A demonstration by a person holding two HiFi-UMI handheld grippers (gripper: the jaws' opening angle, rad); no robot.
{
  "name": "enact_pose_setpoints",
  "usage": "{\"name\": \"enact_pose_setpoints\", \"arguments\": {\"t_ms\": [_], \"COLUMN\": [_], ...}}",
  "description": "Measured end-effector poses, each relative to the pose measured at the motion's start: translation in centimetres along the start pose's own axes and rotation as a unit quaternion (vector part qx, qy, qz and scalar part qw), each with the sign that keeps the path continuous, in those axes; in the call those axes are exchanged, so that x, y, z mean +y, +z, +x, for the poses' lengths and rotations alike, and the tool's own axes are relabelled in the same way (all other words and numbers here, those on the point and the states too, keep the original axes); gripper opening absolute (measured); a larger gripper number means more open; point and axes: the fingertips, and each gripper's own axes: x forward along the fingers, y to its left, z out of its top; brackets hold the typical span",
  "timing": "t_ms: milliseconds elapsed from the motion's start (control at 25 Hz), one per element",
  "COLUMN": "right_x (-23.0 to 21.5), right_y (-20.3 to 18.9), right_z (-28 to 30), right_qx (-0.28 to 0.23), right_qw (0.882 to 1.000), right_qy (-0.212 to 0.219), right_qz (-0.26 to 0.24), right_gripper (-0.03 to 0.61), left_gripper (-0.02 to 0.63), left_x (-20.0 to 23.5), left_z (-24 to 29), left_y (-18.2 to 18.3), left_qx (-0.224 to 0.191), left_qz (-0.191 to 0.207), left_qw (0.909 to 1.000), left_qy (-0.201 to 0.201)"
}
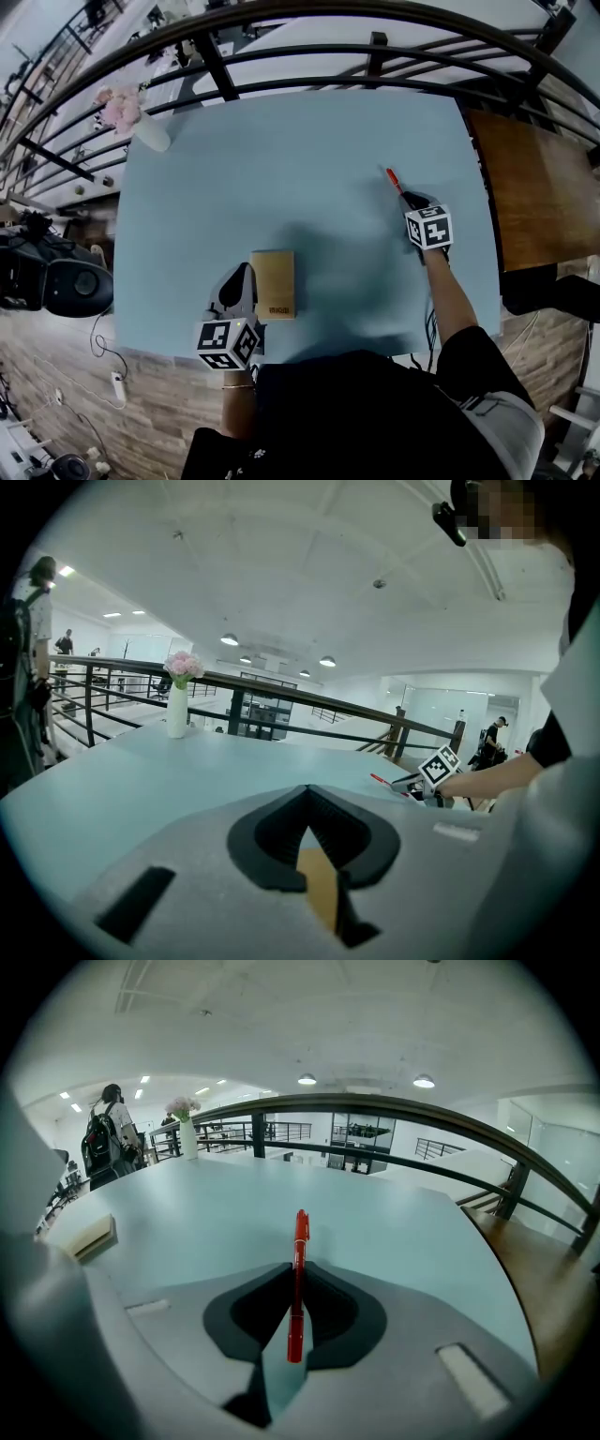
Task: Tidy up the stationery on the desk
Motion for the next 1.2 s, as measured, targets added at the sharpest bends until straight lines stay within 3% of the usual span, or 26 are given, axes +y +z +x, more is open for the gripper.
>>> {"name": "enact_pose_setpoints", "arguments": {"t_ms": [1200], "right_x": [11.8], "right_y": [-4.8], "right_z": [-6.0], "right_qx": [-0.004], "right_qw": [0.994], "right_qy": [-0.026], "right_qz": [0.103], "right_gripper": [0.051], "left_gripper": [-0.003], "left_x": [4.6], "left_z": [-3.7], "left_y": [0.0], "left_qx": [0.011], "left_qz": [0.024], "left_qw": [0.9979], "left_qy": [-0.059]}}
